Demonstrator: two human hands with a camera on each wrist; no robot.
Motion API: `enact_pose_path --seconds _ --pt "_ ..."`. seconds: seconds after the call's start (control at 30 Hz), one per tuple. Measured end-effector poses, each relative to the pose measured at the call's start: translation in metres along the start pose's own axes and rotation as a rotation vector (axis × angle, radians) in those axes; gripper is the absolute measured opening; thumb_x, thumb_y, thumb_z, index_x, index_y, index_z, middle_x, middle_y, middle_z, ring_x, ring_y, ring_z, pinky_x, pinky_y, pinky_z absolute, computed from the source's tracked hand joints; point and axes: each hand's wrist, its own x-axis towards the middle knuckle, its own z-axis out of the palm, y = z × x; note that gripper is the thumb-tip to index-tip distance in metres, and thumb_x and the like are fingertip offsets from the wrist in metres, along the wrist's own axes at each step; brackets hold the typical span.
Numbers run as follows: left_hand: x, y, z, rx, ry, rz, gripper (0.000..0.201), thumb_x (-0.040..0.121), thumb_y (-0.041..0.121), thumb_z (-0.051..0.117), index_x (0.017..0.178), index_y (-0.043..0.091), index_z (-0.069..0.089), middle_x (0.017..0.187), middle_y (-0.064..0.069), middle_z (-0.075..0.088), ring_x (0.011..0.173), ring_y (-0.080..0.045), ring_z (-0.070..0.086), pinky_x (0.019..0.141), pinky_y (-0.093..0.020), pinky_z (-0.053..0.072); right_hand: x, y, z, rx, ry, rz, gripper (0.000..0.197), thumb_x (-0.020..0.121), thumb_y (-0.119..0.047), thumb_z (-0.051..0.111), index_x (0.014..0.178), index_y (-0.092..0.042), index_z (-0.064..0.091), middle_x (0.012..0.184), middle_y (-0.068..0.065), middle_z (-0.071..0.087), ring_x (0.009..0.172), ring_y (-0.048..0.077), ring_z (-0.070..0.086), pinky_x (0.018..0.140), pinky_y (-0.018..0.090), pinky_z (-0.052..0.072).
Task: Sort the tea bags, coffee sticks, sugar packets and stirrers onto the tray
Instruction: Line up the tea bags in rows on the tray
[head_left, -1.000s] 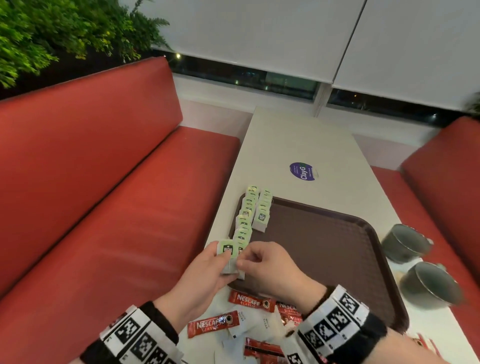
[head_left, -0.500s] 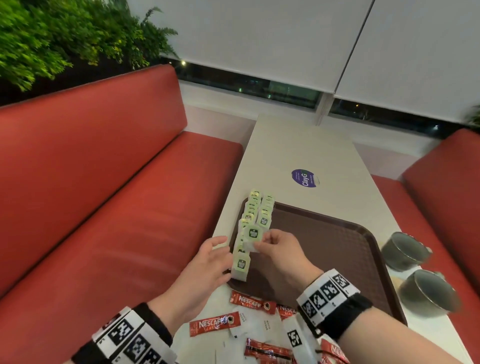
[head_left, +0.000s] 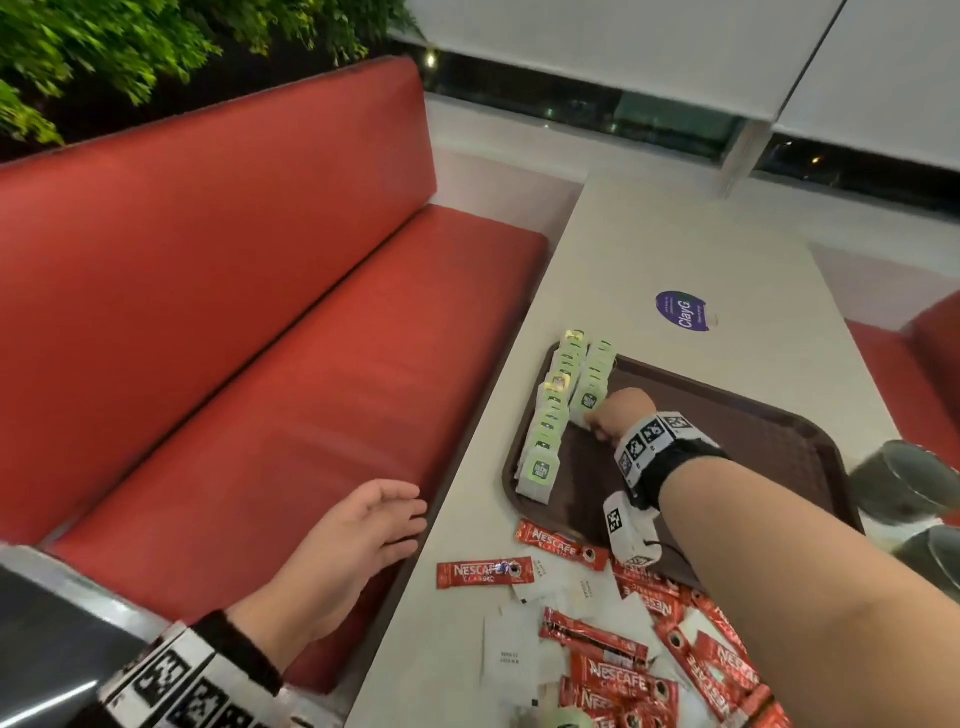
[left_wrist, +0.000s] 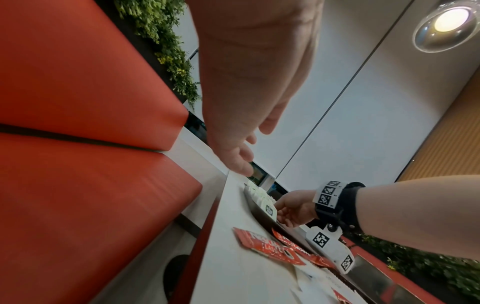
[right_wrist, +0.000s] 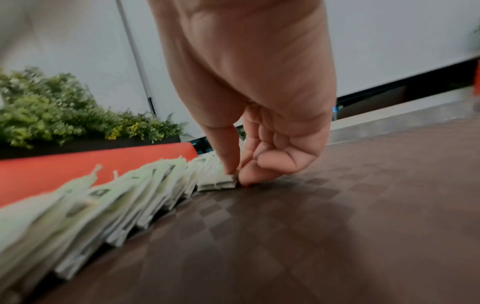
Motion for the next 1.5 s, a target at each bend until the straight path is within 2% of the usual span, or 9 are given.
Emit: enact_pose_path --seconds 0.17,0.33,0.43,0.67,0.83,0.97,1.17,1.3,1.5 --pt "-0.009 0.000 0.007 0.076 0.014 0.052 0.011 0.094 0.004 0.051 0.099 0.009 0.059 0.102 -0.010 0.065 0.093 -0.019 0.063 0.079 -0.026 0.050 -0.016 -0.008 -0.014 -0.195 0.077 -0.040 0.025 0.089 -0.029 0.062 0.090 -0.004 0.062 0.088 0.008 0.061 0.091 0.027 0.064 0.070 0.030 0.048" --pt "-0.013 -0.008 0.013 0.458 -0.069 0.157 0.009 0.088 0.014 0.064 0.092 0.022 0.066 0.093 -0.004 0.068 0.082 -0.013 0.061 0.079 -0.027 0.049 -0.084 0.011 -0.026 0.187 0.171 -0.243 0.020 0.087 -0.027 0.063 0.093 -0.008 0.066 0.088 0.004 0.066 0.082 0.019 0.059 0.067 0.027 0.043" --pt "-0.019 -0.015 0.025 0.837 -0.185 0.222 0.012 0.084 0.021 0.068 0.092 0.029 0.063 0.093 0.009 0.067 0.085 -0.005 0.061 0.071 -0.008 0.044 -0.149 0.045 -0.025 0.211 0.216 -0.388 0.011 0.087 -0.029 0.063 0.090 -0.019 0.066 0.085 -0.007 0.064 0.079 0.009 0.058 0.065 0.024 0.041" --pt "-0.042 -0.038 0.063 1.243 -0.395 0.293 0.043 0.085 0.034 0.067 0.125 0.024 0.055 0.120 0.011 0.055 0.095 -0.001 0.044 0.069 0.001 0.031 -0.257 0.148 -0.002 0.150 0.189 -0.329 0.004 0.086 -0.025 0.068 0.084 -0.027 0.065 0.075 -0.012 0.065 0.071 -0.001 0.060 0.060 0.012 0.042" --pt "-0.057 -0.058 0.093 1.405 -0.490 0.312 0.052 0.080 0.036 0.068 0.127 0.022 0.054 0.127 0.004 0.054 0.114 -0.012 0.048 0.094 -0.023 0.040 -0.281 0.186 0.019 0.024 0.101 -0.395 0.008 0.087 -0.025 0.067 0.085 -0.031 0.061 0.075 -0.014 0.063 0.072 -0.001 0.058 0.063 0.014 0.043" --pt "-0.058 -0.066 0.106 1.553 -0.458 0.367 0.040 0.077 0.026 0.068 0.116 0.022 0.059 0.115 0.005 0.058 0.107 -0.014 0.047 0.087 -0.029 0.043 -0.292 0.216 0.023 -0.098 0.080 -0.394 0.011 0.087 -0.027 0.065 0.096 -0.033 0.062 0.085 -0.017 0.059 0.077 0.000 0.053 0.067 0.016 0.040" --pt "-0.058 -0.077 0.107 1.550 -0.368 0.379 0.018 0.077 0.025 0.068 0.084 0.029 0.052 0.088 0.009 0.057 0.090 -0.011 0.044 0.075 -0.031 0.045 -0.312 0.259 0.033 -0.171 0.031 -0.396 0.026 0.081 -0.032 0.071 0.106 -0.027 0.068 0.099 -0.017 0.057 0.093 0.007 0.055 0.073 0.014 0.034" --pt "-0.058 -0.079 0.105 1.502 -0.320 0.415 0.018 0.078 0.028 0.068 0.078 0.028 0.050 0.081 0.011 0.053 0.085 -0.010 0.043 0.067 -0.026 0.038 -0.314 0.286 0.036 -0.208 0.096 -0.442 0.042 0.050 -0.034 0.092 0.086 -0.026 0.071 0.082 -0.015 0.062 0.073 0.011 0.064 0.058 0.017 0.042" --pt "-0.062 -0.078 0.100 1.435 -0.270 0.448 0.019 0.082 0.032 0.069 0.076 0.035 0.051 0.082 0.013 0.056 0.085 -0.009 0.044 0.066 -0.019 0.032 -0.308 0.298 0.047 -0.285 0.066 -0.492 0.043 0.049 -0.040 0.084 0.088 -0.027 0.071 0.082 -0.012 0.062 0.073 0.013 0.060 0.058 0.025 0.051"
